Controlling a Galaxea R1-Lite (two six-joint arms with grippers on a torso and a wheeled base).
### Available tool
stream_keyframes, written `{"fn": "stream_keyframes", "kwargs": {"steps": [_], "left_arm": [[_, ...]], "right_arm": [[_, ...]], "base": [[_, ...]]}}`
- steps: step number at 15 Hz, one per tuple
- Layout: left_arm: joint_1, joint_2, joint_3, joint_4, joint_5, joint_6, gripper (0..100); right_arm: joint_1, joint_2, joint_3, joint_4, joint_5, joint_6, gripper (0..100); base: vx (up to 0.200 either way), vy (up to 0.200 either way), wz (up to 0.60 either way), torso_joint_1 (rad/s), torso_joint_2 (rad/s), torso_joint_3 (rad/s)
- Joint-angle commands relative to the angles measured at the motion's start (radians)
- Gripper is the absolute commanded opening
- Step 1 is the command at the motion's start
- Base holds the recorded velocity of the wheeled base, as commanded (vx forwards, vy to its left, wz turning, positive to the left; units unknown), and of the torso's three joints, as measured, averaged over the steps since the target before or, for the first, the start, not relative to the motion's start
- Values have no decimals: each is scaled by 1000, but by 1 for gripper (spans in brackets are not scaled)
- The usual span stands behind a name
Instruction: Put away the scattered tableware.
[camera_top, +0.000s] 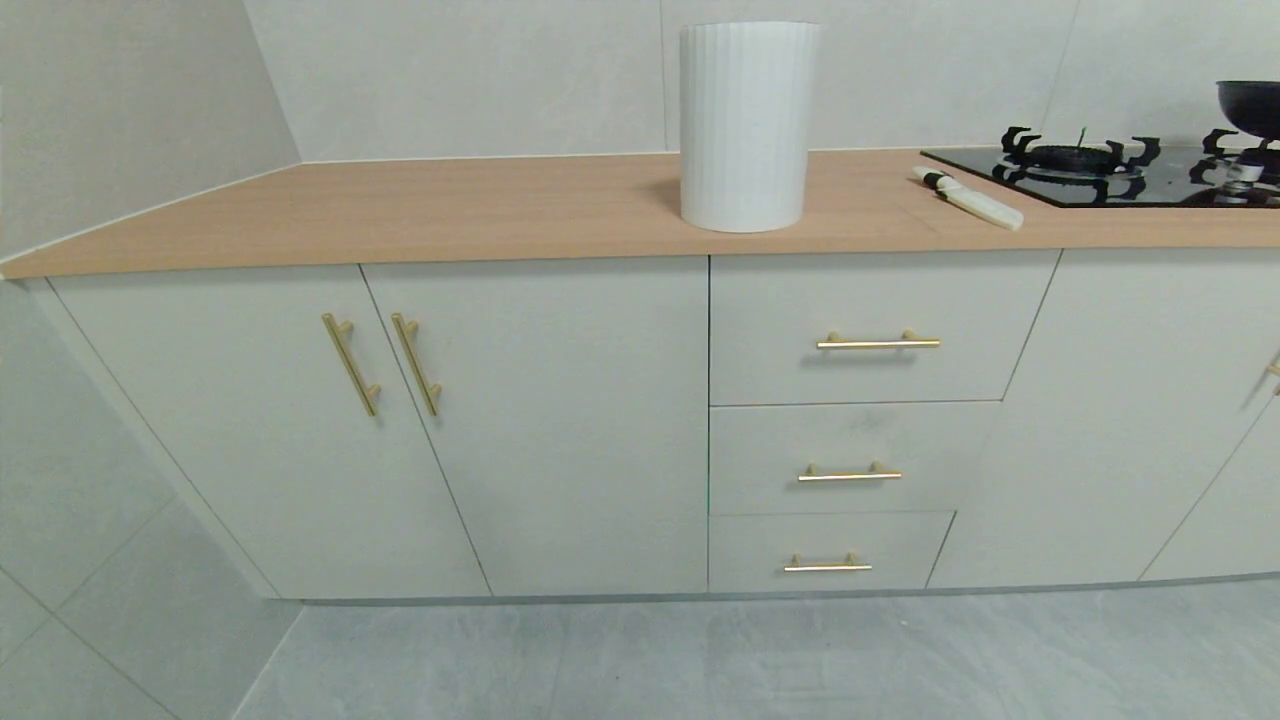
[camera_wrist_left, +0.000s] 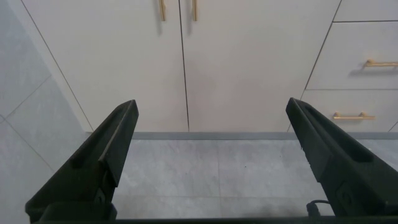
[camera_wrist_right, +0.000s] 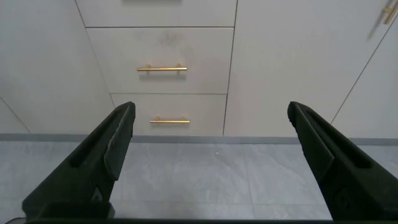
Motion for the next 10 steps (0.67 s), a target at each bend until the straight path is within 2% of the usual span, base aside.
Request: {"fn": "stream_keyframes", "kwargs": {"steps": [1,10], "left_arm": [[0,2,0,1,0,0,100],[0,2,0,-1,-1,10,100]], "right_arm": [[0,4,0,2,1,-4,100],[2,2,0,2,0,8,100]], "base": [[0,0,0,0,0,0],[0,0,0,0,0,0]]}}
